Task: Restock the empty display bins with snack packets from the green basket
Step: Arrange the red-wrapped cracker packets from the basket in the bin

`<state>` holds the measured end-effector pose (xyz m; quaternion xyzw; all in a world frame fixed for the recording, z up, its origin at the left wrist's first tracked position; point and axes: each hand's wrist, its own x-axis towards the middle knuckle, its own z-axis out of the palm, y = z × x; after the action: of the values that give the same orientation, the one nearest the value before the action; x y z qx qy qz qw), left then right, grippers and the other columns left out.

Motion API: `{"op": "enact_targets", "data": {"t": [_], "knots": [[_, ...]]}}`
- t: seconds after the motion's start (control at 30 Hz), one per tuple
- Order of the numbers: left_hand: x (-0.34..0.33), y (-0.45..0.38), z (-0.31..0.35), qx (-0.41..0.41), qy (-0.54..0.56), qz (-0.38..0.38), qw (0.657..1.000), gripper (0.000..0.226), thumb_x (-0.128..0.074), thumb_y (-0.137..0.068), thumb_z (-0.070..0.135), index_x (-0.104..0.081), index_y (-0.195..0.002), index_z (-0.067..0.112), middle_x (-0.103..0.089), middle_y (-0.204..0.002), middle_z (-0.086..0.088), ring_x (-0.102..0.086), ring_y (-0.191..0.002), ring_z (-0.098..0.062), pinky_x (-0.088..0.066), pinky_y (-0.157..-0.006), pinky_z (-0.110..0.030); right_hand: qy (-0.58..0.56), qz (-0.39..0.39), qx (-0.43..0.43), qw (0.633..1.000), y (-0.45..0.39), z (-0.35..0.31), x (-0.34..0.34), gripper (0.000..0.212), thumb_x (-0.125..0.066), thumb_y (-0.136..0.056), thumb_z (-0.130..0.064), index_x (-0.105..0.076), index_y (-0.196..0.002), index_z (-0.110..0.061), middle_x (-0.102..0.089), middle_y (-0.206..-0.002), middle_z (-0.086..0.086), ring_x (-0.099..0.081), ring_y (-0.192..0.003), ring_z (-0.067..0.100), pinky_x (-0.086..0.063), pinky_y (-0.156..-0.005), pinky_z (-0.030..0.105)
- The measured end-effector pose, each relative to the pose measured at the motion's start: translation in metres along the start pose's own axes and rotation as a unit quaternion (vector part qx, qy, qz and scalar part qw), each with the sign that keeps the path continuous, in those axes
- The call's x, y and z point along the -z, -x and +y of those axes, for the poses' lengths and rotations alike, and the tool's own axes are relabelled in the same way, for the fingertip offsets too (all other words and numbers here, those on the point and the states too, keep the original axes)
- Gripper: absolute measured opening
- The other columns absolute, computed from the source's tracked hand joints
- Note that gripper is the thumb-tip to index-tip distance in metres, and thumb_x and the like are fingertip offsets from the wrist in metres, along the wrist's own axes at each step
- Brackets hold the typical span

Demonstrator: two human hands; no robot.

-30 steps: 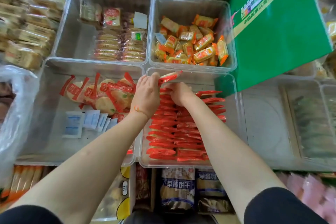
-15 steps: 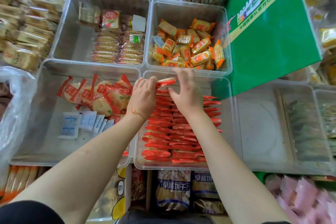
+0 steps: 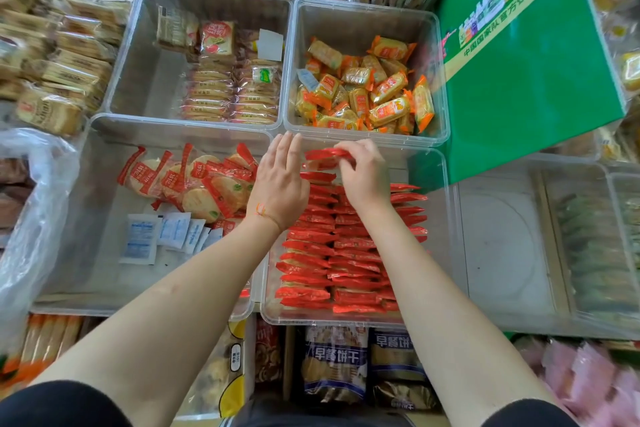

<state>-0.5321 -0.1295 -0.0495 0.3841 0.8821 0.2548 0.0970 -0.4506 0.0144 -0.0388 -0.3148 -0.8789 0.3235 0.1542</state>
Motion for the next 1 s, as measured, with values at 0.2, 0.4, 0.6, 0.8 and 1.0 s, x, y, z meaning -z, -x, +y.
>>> {"op": "enact_targets", "data": {"t": [0.2, 0.4, 0.6, 0.8, 1.0], "knots": [[0.003, 0.000, 0.003, 0.005, -0.010, -0.005, 1.000, 0.069, -0.043, -0.090, 0.012, -0.020, -0.154, 0.006, -0.017, -0.161, -0.015, -0.008, -0.151, -0.030, -0.006, -0.122, -0.039, 0.095, -0.070, -0.008, 0.993, 0.007, 0.001, -0.036, 0.016, -0.053, -0.095, -0.003, -0.067, -0.103, -0.007, -0.059, -0.104, 0.011, -0.062, -0.084, 0.032, -0.053, -0.071, 0.039], [0.003, -0.001, 0.002, 0.005, -0.020, -0.012, 1.000, 0.068, -0.042, -0.091, 0.012, -0.018, -0.155, 0.005, -0.016, -0.162, -0.016, -0.007, -0.151, -0.029, -0.005, -0.122, -0.039, 0.178, -0.114, -0.030, 0.977, 0.001, -0.007, -0.041, 0.026, -0.045, -0.098, -0.005, -0.068, -0.110, -0.006, -0.060, -0.110, 0.013, -0.059, -0.101, 0.033, -0.050, -0.083, 0.039], [0.002, -0.002, 0.002, 0.014, -0.010, -0.013, 1.000, 0.062, -0.032, -0.094, 0.014, -0.019, -0.155, 0.007, -0.014, -0.163, -0.015, -0.005, -0.151, -0.028, -0.003, -0.122, -0.037, 0.233, -0.167, 0.054, 0.956, 0.035, -0.016, -0.045, 0.057, -0.039, -0.100, -0.031, -0.029, -0.153, -0.013, -0.033, -0.156, 0.008, -0.027, -0.145, 0.030, -0.028, -0.114, 0.046], [0.002, -0.001, 0.003, 0.012, -0.027, -0.021, 0.999, 0.060, -0.031, -0.098, 0.012, -0.015, -0.156, 0.010, -0.008, -0.164, -0.013, 0.000, -0.152, -0.027, -0.002, -0.121, -0.038, 0.264, -0.250, 0.031, 0.931, 0.049, 0.004, -0.064, 0.065, -0.015, -0.104, -0.045, 0.012, -0.157, -0.019, 0.017, -0.165, -0.004, 0.018, -0.150, 0.015, 0.009, -0.121, 0.050], [0.000, -0.003, 0.001, 0.007, -0.031, -0.011, 0.999, 0.061, -0.035, -0.096, 0.012, -0.017, -0.155, 0.009, -0.011, -0.163, -0.014, -0.003, -0.151, -0.028, -0.005, -0.122, -0.039, 0.229, -0.219, 0.036, 0.948, 0.054, -0.002, -0.046, 0.063, -0.011, -0.104, -0.051, 0.004, -0.158, -0.023, 0.008, -0.166, -0.006, 0.011, -0.152, 0.013, 0.009, -0.122, 0.047]]}}
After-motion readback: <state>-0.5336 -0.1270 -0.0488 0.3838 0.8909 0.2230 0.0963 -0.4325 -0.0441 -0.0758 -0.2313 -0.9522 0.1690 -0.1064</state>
